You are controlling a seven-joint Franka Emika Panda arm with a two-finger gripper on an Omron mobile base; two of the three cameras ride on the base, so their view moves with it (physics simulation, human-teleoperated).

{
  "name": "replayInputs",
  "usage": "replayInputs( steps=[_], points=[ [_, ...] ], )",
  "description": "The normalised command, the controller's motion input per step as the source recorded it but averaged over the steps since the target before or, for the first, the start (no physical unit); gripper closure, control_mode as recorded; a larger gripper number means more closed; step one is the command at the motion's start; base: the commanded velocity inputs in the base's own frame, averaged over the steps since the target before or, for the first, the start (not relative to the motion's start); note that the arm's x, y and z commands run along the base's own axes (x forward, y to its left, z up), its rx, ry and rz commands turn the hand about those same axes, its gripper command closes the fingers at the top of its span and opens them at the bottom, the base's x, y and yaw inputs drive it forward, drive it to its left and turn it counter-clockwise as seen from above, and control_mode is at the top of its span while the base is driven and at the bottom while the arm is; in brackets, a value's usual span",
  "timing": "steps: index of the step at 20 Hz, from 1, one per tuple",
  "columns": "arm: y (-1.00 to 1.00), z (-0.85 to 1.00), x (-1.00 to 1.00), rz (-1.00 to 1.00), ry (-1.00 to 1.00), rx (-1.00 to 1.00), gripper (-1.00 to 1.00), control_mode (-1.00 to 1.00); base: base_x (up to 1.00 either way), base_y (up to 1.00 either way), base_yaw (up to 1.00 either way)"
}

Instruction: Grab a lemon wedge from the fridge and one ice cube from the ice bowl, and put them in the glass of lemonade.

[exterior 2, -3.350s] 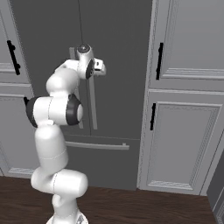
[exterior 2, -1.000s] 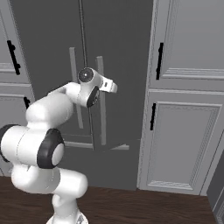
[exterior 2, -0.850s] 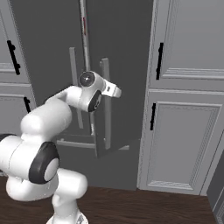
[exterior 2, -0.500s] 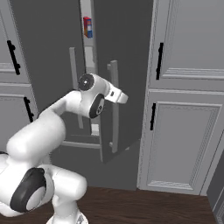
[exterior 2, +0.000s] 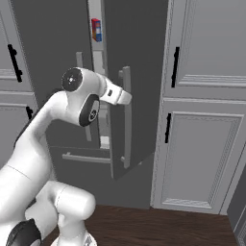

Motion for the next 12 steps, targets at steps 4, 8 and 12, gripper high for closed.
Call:
replayInputs(
  steps=[4, 8, 12],
  points=[
    [1.00, 0.54, -0.24, 0.12, 0.20, -0.16, -1.00, -1.00, 0.00, 0.00, 0.00],
    [0.98, -0.02, 0.46, 0.02, 0.27, -0.30, -1.00, -1.00, 0.00, 0.00, 0.00],
    [0.63, -0.39, 0.93, -0.02, 0.23, -0.36, -1.00, -1.00, 0.00, 0.00, 0.00]
  ],
)
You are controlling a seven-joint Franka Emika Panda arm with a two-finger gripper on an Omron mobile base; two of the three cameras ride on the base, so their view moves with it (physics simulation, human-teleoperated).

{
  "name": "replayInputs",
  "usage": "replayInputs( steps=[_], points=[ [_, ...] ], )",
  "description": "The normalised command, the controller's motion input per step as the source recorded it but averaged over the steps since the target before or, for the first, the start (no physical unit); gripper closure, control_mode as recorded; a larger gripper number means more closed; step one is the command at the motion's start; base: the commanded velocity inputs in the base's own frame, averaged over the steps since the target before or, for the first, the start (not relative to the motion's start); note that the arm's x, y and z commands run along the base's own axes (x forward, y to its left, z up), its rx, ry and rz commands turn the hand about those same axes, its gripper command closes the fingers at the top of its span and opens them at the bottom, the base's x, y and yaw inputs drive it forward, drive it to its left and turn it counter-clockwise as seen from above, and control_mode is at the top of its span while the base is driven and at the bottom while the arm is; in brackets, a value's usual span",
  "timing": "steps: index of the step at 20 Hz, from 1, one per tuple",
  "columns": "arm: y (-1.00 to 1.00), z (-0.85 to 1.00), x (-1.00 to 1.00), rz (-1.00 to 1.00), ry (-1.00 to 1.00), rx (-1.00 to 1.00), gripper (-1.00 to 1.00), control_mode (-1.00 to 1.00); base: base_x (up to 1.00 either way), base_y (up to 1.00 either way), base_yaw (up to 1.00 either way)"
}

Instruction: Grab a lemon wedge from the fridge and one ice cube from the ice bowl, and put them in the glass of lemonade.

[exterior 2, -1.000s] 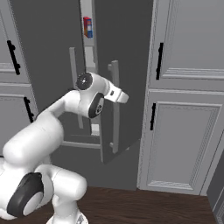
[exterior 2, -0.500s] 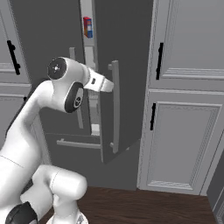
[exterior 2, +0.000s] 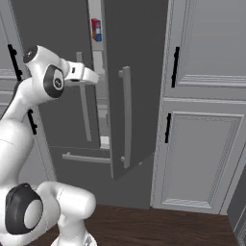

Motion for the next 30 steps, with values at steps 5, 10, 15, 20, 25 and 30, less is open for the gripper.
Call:
replayInputs(
  steps=[5, 10, 15, 20, 25, 30],
  points=[
    [0.20, -0.78, 0.99, -0.06, 0.09, -0.32, -1.00, -1.00, 0.00, 0.00, 0.00],
    [-0.11, -0.34, 0.46, -0.11, 0.00, -0.21, -1.00, -1.00, 0.00, 0.00, 0.00],
    [-0.47, 0.00, 0.00, -0.16, 0.01, -0.08, -1.00, -1.00, 0.00, 0.00, 0.00],
    [-0.65, -0.11, 0.00, -0.17, 0.06, -0.02, -1.00, -1.00, 0.00, 0.00, 0.00],
    [-0.74, -0.01, 0.00, -0.18, 0.02, 0.00, -1.00, -1.00, 0.00, 0.00, 0.00],
    [-0.29, 0.02, -0.20, -0.14, -0.05, 0.00, -1.00, -1.00, 0.00, 0.00, 0.00]
  ],
)
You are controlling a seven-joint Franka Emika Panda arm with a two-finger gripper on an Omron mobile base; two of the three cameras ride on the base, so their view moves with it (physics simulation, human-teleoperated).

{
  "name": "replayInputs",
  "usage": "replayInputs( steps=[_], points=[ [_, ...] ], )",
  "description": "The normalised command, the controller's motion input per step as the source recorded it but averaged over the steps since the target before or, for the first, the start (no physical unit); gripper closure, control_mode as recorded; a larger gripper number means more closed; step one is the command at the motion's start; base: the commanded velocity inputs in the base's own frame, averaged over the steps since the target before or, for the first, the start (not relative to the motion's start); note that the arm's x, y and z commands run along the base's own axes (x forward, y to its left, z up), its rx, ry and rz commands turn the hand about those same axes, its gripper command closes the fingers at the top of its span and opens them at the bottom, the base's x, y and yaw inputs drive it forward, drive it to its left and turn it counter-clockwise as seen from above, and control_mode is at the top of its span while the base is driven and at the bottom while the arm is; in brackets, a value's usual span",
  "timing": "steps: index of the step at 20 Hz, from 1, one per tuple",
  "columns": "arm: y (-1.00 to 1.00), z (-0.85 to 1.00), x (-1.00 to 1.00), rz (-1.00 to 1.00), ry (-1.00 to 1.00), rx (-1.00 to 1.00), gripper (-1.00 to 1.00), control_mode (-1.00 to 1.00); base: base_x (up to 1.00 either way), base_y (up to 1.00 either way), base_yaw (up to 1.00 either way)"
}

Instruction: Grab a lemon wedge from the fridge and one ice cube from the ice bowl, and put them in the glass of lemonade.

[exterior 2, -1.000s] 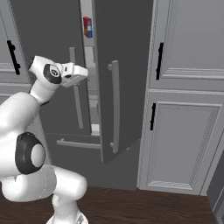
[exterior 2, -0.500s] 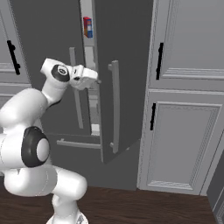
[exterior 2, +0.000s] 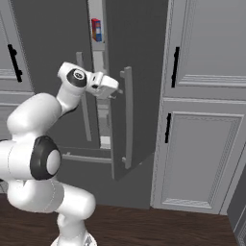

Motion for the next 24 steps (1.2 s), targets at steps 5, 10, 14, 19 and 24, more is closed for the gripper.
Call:
replayInputs(
  steps=[5, 10, 14, 19, 24],
  points=[
    [0.68, 0.23, -0.43, 0.01, -0.11, 0.00, -1.00, -1.00, 0.00, 0.00, 0.00],
    [0.79, 0.26, -0.26, 0.00, -0.11, 0.00, -1.00, -1.00, 0.00, 0.00, 0.00],
    [0.25, -0.14, 0.92, -0.02, 0.00, -0.11, -1.00, -1.00, 0.00, 0.00, 0.00],
    [0.00, -0.42, 0.93, -0.08, 0.00, -0.11, -1.00, -1.00, 0.00, 0.00, 0.00],
    [-0.51, -0.17, 0.02, -0.22, 0.00, -0.01, -1.00, -1.00, 0.00, 0.00, 0.00]
  ],
)
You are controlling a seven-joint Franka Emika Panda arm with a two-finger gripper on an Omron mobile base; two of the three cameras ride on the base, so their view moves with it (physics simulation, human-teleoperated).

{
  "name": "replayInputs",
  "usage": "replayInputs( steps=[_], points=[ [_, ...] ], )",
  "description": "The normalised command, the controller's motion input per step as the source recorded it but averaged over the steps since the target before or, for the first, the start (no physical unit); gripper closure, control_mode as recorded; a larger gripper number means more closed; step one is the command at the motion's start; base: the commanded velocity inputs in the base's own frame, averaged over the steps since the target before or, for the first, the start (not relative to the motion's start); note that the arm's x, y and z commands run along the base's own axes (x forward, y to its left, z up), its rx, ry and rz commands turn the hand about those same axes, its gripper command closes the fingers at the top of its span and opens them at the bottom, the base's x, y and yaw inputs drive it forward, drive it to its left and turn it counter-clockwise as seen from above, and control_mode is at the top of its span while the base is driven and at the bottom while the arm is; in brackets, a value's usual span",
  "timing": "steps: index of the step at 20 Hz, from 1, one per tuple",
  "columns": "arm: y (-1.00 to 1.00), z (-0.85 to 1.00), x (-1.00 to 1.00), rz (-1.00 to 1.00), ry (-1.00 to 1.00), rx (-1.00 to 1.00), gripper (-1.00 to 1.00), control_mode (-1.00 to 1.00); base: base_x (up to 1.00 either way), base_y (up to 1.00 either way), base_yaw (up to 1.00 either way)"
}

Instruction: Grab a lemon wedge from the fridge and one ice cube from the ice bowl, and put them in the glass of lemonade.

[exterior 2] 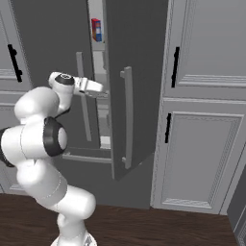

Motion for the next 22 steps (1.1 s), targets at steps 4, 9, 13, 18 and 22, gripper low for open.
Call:
replayInputs(
  steps=[4, 9, 13, 18, 22],
  points=[
    [-0.91, 0.00, -0.18, -0.26, 0.00, 0.00, -1.00, -1.00, 0.00, 0.00, 0.00],
    [-1.00, 0.00, -0.27, -0.25, 0.00, 0.00, -1.00, -1.00, 0.00, 0.00, 0.00],
    [-1.00, 0.00, -0.28, -0.25, 0.00, 0.00, -1.00, -1.00, 0.00, 0.00, 0.00],
    [-1.00, 0.00, -0.37, -0.23, -0.02, 0.03, -1.00, -1.00, 0.00, 0.00, 0.00],
    [-0.97, 0.11, -0.31, -0.18, -0.09, 0.03, -1.00, -1.00, 0.00, 0.00, 0.00]
  ],
)
